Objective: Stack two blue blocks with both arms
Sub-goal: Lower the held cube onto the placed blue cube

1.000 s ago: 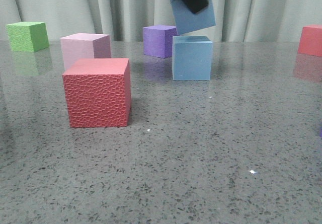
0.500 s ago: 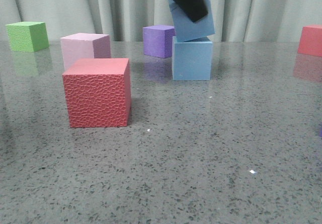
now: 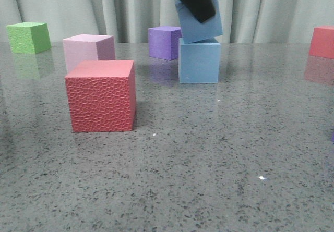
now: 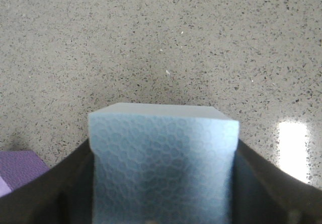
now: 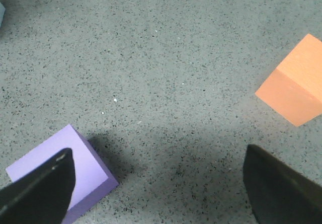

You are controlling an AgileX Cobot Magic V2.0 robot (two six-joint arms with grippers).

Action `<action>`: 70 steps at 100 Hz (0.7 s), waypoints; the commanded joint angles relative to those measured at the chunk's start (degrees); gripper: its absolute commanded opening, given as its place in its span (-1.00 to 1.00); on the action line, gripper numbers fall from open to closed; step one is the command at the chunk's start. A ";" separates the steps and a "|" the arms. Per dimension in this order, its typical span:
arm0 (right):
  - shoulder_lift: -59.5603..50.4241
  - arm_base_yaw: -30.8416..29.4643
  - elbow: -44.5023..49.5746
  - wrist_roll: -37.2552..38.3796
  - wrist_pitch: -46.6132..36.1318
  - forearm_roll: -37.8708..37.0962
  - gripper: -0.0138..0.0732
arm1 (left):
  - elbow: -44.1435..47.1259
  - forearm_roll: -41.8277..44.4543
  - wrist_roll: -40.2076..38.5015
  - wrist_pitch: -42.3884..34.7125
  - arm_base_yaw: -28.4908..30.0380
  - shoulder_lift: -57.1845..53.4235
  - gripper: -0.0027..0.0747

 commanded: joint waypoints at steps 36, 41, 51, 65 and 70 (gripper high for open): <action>-0.22 -0.43 -1.28 -0.45 -3.47 -0.31 0.84 | -1.88 -1.46 -0.12 1.33 -0.45 -3.90 -0.33; -0.22 -0.43 -1.28 -0.45 -3.47 -0.31 0.84 | -1.88 -1.46 -0.12 1.33 -0.45 -3.90 -0.33; -0.22 -0.43 -1.28 -0.45 -3.47 -0.31 0.84 | -1.88 -1.37 -0.12 1.33 -0.45 -3.90 -0.33; -0.22 -0.43 -1.28 -0.45 -3.47 -0.31 0.84 | -1.88 -0.96 -0.12 1.33 -0.45 -3.93 -0.33; -0.22 -0.43 -1.28 -0.45 -3.47 -0.31 0.84 | -1.88 -0.96 -0.12 1.33 -0.45 -3.93 -0.33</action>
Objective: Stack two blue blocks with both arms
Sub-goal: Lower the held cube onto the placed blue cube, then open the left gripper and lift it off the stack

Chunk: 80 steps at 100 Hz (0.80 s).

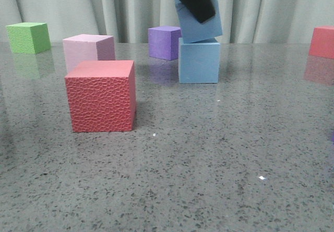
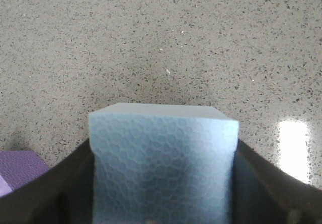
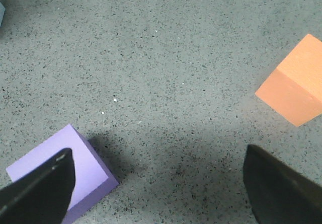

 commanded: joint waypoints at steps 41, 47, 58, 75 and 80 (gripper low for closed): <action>-0.22 -0.43 -1.28 -0.45 -3.47 -0.31 0.84 | -1.88 -0.55 -0.12 1.33 -0.45 -3.93 -0.33; -0.22 -0.43 -1.28 -0.45 -3.47 -0.31 0.84 | -1.88 -0.40 -0.12 1.33 -0.45 -3.93 -0.32; -0.22 -0.43 -1.28 -0.45 -3.47 -0.31 0.84 | -1.88 -0.09 -0.12 1.33 -0.45 -3.93 -0.14; -0.22 -0.43 -1.28 -0.45 -3.47 -0.31 0.84 | -1.88 0.00 -0.12 1.33 -0.45 -3.93 0.31; -0.22 -0.43 -1.28 -0.45 -3.47 -0.31 0.84 | -1.88 0.00 -0.12 1.33 -0.45 -3.93 0.39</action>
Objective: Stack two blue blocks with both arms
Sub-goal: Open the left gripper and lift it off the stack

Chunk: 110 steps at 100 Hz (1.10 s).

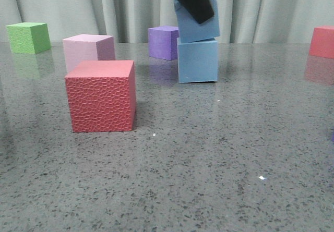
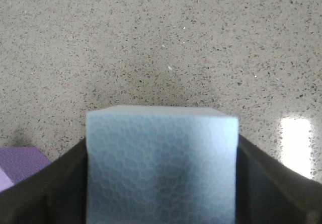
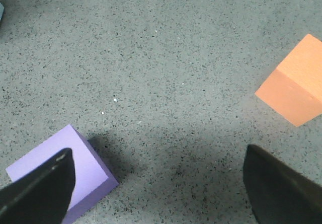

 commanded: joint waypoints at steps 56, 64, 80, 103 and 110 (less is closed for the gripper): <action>-0.22 -0.43 -1.28 -0.45 -3.47 -0.31 0.84 | -1.88 -1.22 -1.79 1.33 -0.45 -3.93 0.81; -0.22 -0.43 -1.28 -0.45 -3.47 -0.31 0.84 | -1.88 -1.22 -2.77 1.33 -0.35 -4.16 0.81; -0.22 -0.43 -1.28 -0.45 -3.47 -0.31 0.84 | -1.88 0.83 -4.99 1.33 -0.35 -5.68 0.81; -0.22 -0.43 -1.28 -0.45 -3.47 -0.31 0.84 | -1.88 1.15 -12.20 1.33 1.15 -9.47 0.81; -0.22 -0.43 -1.28 -0.45 -3.47 -0.31 0.84 | -1.88 1.15 -15.84 1.33 2.14 -10.63 0.81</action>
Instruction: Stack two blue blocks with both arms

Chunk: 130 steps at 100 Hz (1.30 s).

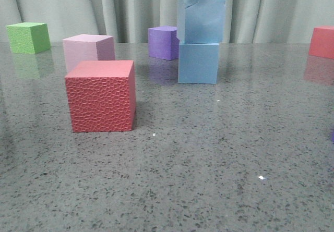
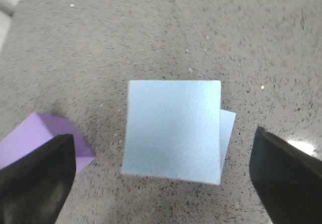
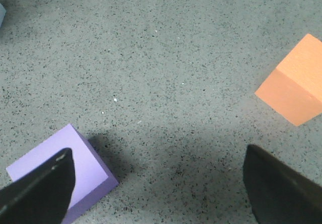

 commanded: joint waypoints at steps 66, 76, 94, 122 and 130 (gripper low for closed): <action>-0.22 -0.43 -1.28 -0.45 -3.41 -0.36 0.84 | -1.15 1.66 -24.02 1.16 20.18 -15.51 0.81; -0.22 -0.43 -1.28 -0.45 -3.41 -0.36 0.84 | 0.42 1.66 -25.96 1.16 24.47 -17.25 0.81; -0.22 -0.43 -1.28 -0.45 -3.36 -0.36 0.84 | 6.86 1.40 -26.22 1.16 30.43 -22.19 0.81; -0.22 -0.43 -1.28 -0.45 -3.41 -0.31 0.84 | 28.66 1.27 -26.22 -6.88 33.28 -35.26 0.81; -0.22 -0.43 -1.28 -0.45 -3.41 -0.31 0.84 | 36.19 1.27 -26.12 -11.33 33.28 -40.22 0.81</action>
